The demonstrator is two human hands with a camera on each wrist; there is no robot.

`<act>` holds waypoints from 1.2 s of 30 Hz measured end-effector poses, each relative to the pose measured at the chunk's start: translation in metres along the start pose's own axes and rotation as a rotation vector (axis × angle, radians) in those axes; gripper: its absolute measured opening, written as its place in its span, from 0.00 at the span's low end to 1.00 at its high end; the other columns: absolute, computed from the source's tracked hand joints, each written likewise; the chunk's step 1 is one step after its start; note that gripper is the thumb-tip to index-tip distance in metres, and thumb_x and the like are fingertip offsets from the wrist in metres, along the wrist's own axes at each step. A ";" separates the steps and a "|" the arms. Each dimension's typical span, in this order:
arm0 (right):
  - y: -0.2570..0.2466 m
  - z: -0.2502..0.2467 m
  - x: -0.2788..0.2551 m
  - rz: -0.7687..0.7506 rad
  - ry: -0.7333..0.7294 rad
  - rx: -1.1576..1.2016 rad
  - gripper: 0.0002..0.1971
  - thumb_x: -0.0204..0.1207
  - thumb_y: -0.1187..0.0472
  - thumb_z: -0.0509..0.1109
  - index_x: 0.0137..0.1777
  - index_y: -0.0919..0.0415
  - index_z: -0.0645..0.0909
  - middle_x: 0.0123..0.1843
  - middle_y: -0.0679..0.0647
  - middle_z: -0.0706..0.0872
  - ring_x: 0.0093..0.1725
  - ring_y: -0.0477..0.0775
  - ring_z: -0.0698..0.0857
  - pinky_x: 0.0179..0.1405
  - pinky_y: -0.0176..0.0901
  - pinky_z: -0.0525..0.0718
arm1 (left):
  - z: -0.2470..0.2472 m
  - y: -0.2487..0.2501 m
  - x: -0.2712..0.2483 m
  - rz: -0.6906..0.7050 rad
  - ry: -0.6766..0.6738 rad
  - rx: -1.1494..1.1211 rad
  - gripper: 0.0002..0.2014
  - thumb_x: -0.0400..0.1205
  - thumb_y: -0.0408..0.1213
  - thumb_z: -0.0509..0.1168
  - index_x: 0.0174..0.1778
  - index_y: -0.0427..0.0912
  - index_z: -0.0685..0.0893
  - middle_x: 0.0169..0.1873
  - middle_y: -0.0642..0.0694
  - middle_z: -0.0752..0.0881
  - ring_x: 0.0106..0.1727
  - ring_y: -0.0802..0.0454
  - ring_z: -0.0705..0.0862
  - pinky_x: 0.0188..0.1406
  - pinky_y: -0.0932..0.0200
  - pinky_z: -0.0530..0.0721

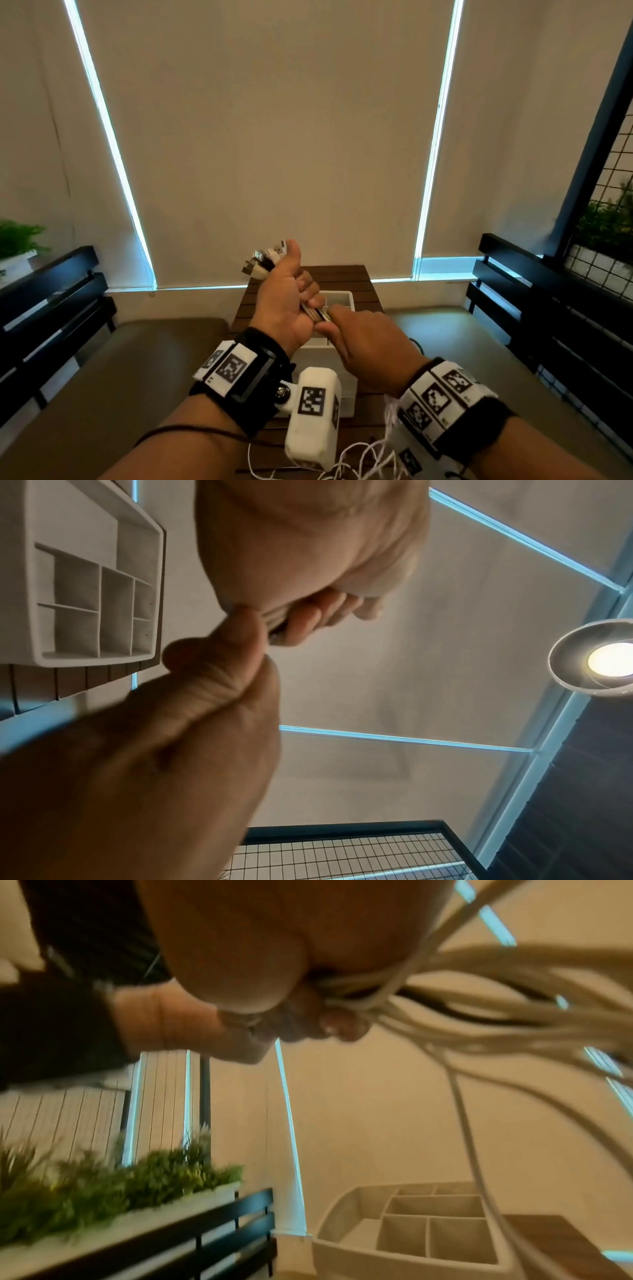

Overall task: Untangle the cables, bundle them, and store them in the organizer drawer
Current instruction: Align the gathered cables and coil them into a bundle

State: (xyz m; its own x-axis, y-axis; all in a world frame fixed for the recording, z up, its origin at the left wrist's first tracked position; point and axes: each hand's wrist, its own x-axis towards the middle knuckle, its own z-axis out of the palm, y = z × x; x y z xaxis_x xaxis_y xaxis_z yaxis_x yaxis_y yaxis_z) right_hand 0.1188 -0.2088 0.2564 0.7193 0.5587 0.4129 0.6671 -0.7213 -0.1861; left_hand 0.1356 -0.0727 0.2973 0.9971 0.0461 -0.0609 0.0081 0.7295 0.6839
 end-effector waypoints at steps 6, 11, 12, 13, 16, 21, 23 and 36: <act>0.007 -0.002 0.003 -0.024 -0.031 0.212 0.30 0.78 0.31 0.47 0.50 0.57 0.76 0.34 0.43 0.76 0.30 0.43 0.74 0.30 0.30 0.67 | -0.003 0.001 0.003 -0.028 -0.011 -0.007 0.27 0.79 0.58 0.67 0.19 0.48 0.67 0.15 0.53 0.61 0.14 0.59 0.60 0.12 0.65 0.58; 0.011 -0.018 -0.003 0.062 -0.374 0.608 0.07 0.79 0.46 0.67 0.39 0.40 0.76 0.30 0.45 0.81 0.30 0.48 0.82 0.35 0.42 0.82 | -0.008 0.014 0.007 -0.122 -0.187 0.058 0.30 0.81 0.56 0.63 0.14 0.47 0.65 0.11 0.53 0.61 0.10 0.60 0.59 0.10 0.69 0.54; 0.013 -0.021 -0.004 0.074 -0.418 0.604 0.09 0.79 0.46 0.68 0.38 0.40 0.75 0.30 0.45 0.80 0.30 0.47 0.82 0.35 0.42 0.82 | -0.009 0.017 0.006 -0.147 -0.219 0.090 0.30 0.82 0.55 0.63 0.14 0.47 0.66 0.11 0.54 0.61 0.10 0.60 0.60 0.10 0.69 0.54; 0.017 -0.025 -0.006 0.099 -0.457 0.609 0.09 0.80 0.46 0.67 0.37 0.41 0.75 0.30 0.45 0.80 0.30 0.47 0.81 0.36 0.42 0.82 | -0.010 0.020 0.006 -0.169 -0.244 0.133 0.30 0.81 0.55 0.63 0.15 0.47 0.66 0.11 0.54 0.61 0.10 0.61 0.60 0.10 0.69 0.54; 0.030 -0.040 -0.011 0.153 -0.503 0.671 0.14 0.83 0.47 0.61 0.35 0.42 0.78 0.32 0.47 0.77 0.31 0.46 0.76 0.36 0.41 0.77 | -0.014 0.028 0.003 -0.214 -0.271 0.258 0.27 0.78 0.53 0.65 0.16 0.47 0.65 0.11 0.54 0.63 0.10 0.61 0.60 0.11 0.70 0.54; 0.037 -0.053 0.000 0.005 -0.454 0.265 0.12 0.82 0.46 0.63 0.36 0.42 0.76 0.33 0.43 0.78 0.34 0.40 0.75 0.39 0.42 0.75 | -0.015 0.020 -0.001 -0.223 -0.234 0.468 0.21 0.73 0.53 0.71 0.22 0.48 0.69 0.15 0.54 0.63 0.13 0.60 0.60 0.09 0.70 0.57; 0.033 -0.058 0.006 -0.032 -0.453 0.149 0.09 0.82 0.48 0.64 0.40 0.45 0.76 0.35 0.43 0.80 0.37 0.41 0.78 0.42 0.43 0.77 | -0.016 0.015 -0.003 -0.208 -0.232 0.523 0.18 0.70 0.52 0.73 0.26 0.49 0.72 0.17 0.53 0.65 0.15 0.60 0.63 0.10 0.70 0.59; 0.013 -0.084 0.028 -0.142 -0.504 -0.111 0.10 0.82 0.53 0.66 0.56 0.55 0.85 0.41 0.43 0.87 0.37 0.41 0.80 0.47 0.39 0.79 | -0.014 -0.001 -0.016 -0.236 -0.383 0.627 0.25 0.68 0.49 0.75 0.51 0.32 0.85 0.44 0.32 0.85 0.48 0.36 0.84 0.53 0.40 0.85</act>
State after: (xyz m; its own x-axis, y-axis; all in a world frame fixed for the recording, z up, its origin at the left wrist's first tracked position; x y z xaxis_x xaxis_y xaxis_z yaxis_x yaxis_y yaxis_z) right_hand 0.1318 -0.2372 0.3409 0.6453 0.7618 -0.0573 0.7600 -0.6478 -0.0530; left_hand 0.1188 -0.0643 0.2872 0.9192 -0.3857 -0.0788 0.1517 0.1623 0.9750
